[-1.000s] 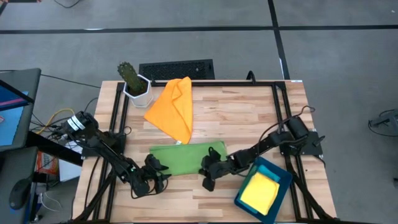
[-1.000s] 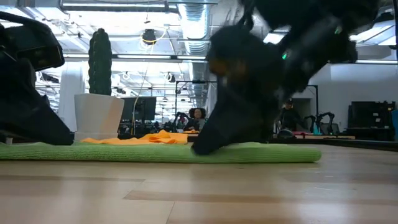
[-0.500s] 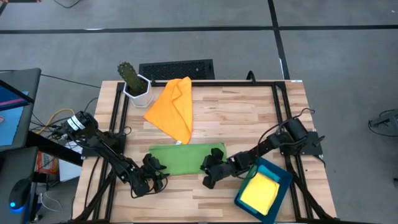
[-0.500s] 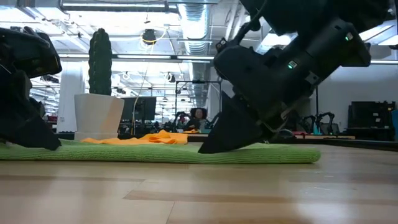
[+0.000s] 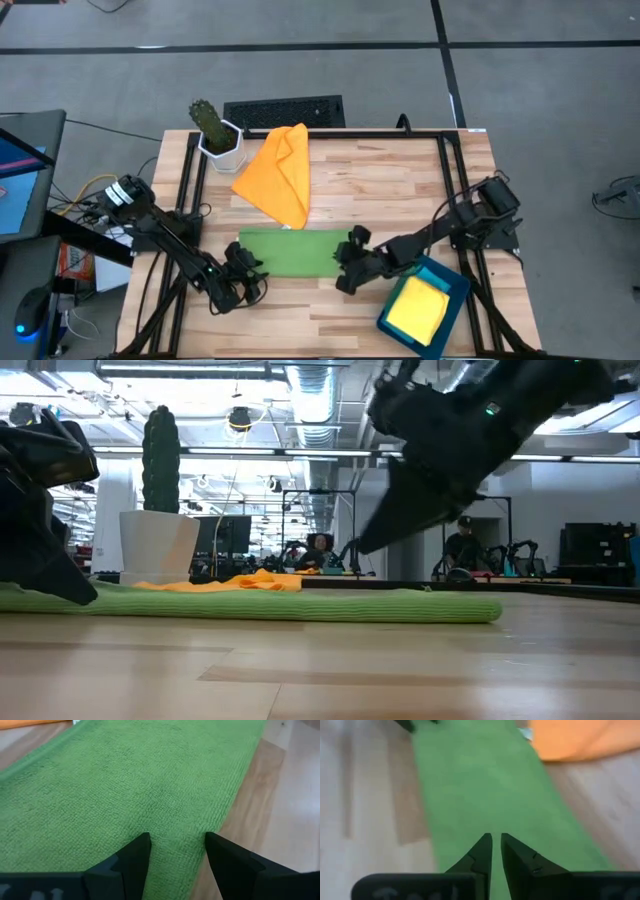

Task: Fold microfiber towels
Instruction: Fold the green microfiber towel

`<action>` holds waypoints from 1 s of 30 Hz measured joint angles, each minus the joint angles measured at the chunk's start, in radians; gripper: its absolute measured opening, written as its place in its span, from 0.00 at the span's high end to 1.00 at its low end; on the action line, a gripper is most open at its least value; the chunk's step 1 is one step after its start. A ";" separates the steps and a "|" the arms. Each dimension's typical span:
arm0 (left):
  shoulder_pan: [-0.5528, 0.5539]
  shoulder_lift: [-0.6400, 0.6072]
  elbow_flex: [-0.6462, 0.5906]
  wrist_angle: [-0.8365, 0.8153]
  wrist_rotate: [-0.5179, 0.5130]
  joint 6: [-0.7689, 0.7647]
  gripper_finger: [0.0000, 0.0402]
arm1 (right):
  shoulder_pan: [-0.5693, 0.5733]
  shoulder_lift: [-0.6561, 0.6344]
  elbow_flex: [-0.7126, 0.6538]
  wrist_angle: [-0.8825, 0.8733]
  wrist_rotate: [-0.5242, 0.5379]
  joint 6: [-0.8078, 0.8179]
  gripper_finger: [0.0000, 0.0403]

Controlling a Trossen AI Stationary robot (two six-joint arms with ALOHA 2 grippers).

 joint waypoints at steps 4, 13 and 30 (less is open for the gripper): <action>0.000 -0.045 -0.002 -0.005 0.029 0.021 0.53 | 0.009 -0.026 -0.012 -0.143 0.075 0.034 0.84; -0.001 -0.154 -0.002 0.074 0.005 0.049 0.53 | -0.021 -0.022 -0.151 -0.103 0.109 0.195 0.84; 0.200 0.276 0.181 0.649 0.043 0.517 0.64 | 0.062 -0.140 -0.163 -0.045 0.105 0.193 0.84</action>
